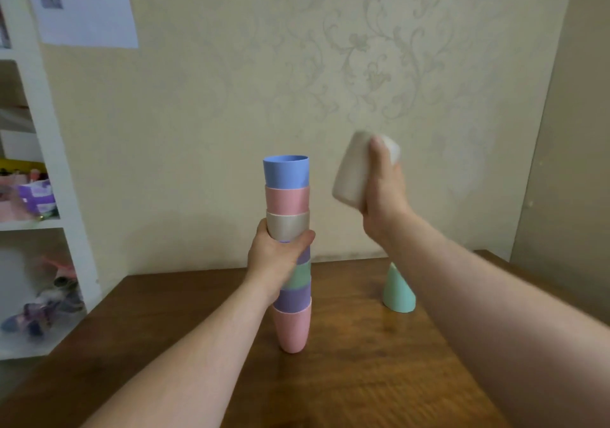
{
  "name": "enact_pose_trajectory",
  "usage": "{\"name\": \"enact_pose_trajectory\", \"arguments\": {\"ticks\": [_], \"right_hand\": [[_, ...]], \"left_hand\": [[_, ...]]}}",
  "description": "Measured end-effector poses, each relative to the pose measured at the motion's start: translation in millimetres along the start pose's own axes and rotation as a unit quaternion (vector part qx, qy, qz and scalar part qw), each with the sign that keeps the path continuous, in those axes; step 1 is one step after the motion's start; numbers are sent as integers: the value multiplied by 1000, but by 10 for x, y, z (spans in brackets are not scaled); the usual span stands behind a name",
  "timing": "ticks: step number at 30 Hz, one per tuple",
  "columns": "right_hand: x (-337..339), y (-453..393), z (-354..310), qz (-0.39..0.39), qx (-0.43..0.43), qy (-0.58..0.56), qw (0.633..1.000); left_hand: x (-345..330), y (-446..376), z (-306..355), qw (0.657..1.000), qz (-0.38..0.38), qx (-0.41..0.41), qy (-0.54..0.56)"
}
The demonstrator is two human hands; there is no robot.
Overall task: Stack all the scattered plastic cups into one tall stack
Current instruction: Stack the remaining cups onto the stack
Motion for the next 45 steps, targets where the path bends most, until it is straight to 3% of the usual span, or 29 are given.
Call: {"name": "enact_pose_trajectory", "arguments": {"ticks": [3,7,12,17,25,30,33,35,36,38,40,42,45], "right_hand": [[-562,-144,-474,-76,41,15,996],[-1001,-236,-723,-100,78,16,992],[-1177,-216,-578,-133,115,180,968],[-1112,-164,-128,-184,80,237,950],[-1062,-52,84,-182,54,184,964],[-816,-95,205,-257,37,221,940],[-95,-345,352,-151,6,258,954],[477,-501,512,-102,-10,412,906],[708,-538,627,-117,-27,515,848],[1073,-526,951,-207,-72,692,687],[1311,-404,1255,-300,-100,779,542],[1428,-269,1496,-350,-76,818,450],[1465,-114,1709,-382,7,853,356]], "left_hand": [[-3,0,20,1000,-11,-6,-13],[-10,7,18,999,-36,-15,-11],[-31,-22,-28,999,-46,-18,-16],[-25,-26,-41,1000,-26,-8,-7],[-38,25,-138,999,-27,0,24],[-64,3,-253,998,-44,10,39],[-107,-10,-256,997,-42,3,62],[-167,-16,-292,997,-42,4,67],[-198,-20,-300,997,-44,1,68],[-257,-39,-301,997,-46,-6,67],[-315,-64,-307,996,-51,-10,68],[-362,-73,-312,996,-56,-8,67],[-392,-65,-301,996,-54,-8,67]]}}
Point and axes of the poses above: each hand's wrist, its own y-axis away from the middle knuckle, its own x-axis out of the back of the hand, z = x × y, the point moved 8 cm from there along -y, towards the middle knuckle, and after that the axes turned 6 degrees about x, right-handed, at the moved point
